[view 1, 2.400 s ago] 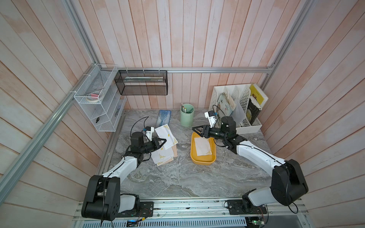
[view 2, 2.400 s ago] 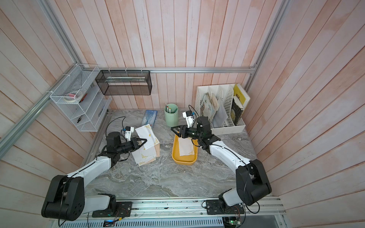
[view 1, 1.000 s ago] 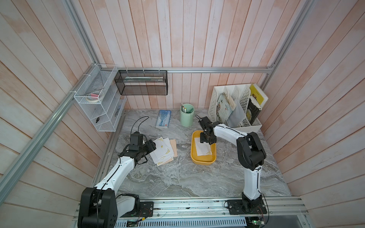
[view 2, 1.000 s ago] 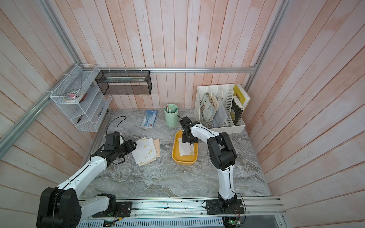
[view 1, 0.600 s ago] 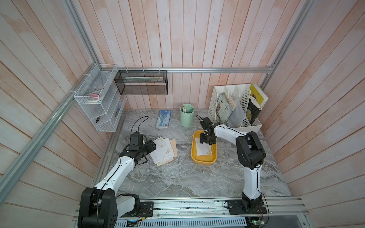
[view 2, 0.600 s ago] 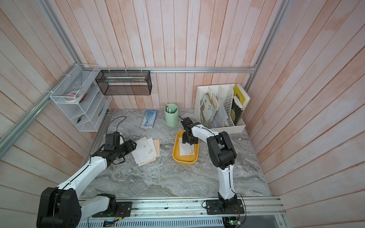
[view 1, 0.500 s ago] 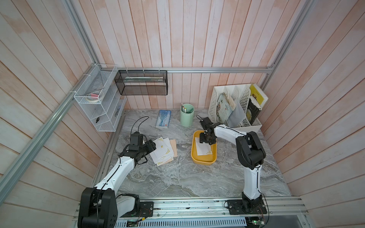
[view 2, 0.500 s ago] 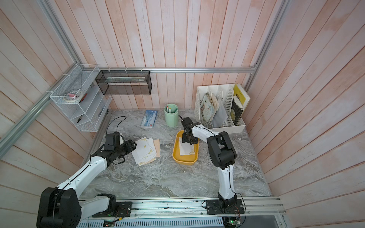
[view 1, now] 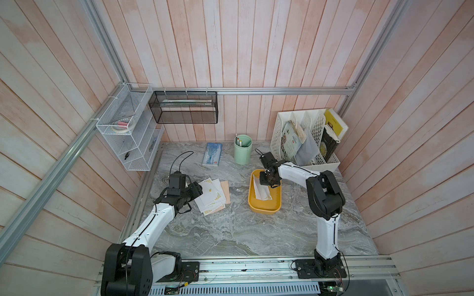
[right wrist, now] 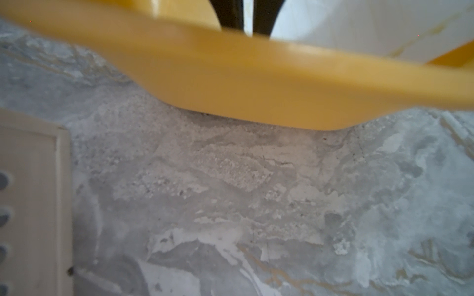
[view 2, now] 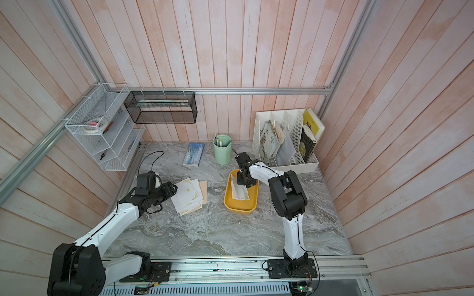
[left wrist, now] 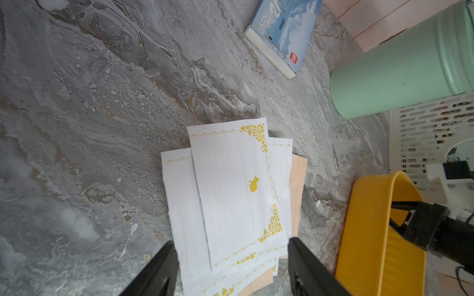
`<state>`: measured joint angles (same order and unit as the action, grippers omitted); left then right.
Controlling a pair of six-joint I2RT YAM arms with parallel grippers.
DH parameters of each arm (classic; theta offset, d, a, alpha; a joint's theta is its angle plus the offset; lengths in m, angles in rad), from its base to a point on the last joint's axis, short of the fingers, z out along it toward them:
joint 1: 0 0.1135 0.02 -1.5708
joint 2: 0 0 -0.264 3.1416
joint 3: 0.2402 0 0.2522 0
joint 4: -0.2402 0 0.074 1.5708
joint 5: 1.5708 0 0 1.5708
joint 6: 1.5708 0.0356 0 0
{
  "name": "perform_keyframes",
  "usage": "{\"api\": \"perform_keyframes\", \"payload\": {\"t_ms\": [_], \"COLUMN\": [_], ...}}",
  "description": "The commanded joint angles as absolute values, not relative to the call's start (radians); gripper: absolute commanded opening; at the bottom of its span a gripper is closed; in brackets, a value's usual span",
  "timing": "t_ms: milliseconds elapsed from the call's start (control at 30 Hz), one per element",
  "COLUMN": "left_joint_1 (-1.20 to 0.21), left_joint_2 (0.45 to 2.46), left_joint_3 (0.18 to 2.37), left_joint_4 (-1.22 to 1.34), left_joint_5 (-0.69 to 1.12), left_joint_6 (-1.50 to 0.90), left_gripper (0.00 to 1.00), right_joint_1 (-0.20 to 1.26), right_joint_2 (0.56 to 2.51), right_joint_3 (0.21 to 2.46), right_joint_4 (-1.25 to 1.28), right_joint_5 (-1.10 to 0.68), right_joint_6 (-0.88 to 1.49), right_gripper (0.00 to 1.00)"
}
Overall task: Take out the stationery paper from the storage box
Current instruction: Pick up the stationery paper from the storage box.
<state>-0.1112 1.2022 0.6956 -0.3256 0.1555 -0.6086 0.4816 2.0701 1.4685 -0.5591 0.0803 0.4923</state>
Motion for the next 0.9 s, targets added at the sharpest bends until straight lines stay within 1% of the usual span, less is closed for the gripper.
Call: {"api": "perform_keyframes", "payload": {"t_ms": [0,500,667,767,867], "left_joint_1": [-0.112,-0.113,-0.112,-0.113,-0.112], "left_joint_2": [1.19,1.201,1.182,1.179,1.194], "left_joint_3": [0.705,0.706,0.671,0.638,0.589], "left_joint_4": [-0.32,-0.258,-0.098,0.047,0.244], "left_joint_5": [0.162,0.238,0.42,0.545,0.679], "left_joint_6": [-0.594,-0.596,-0.603,-0.642,-0.69], "left_gripper": [0.71,0.71,0.71,0.71,0.71], "right_joint_1": [0.481,0.503,0.523,0.53,0.538], "right_joint_2": [2.058,1.918,1.85,1.795,1.725], "right_joint_3": [1.437,1.451,1.498,1.51,1.504], "right_joint_4": [-0.631,-0.631,-0.659,-0.657,-0.639], "right_joint_5": [0.092,0.149,0.173,0.168,0.151], "right_joint_6": [0.493,0.484,0.474,0.47,0.466], "right_gripper": [0.0,0.0,0.0,0.0,0.0]}}
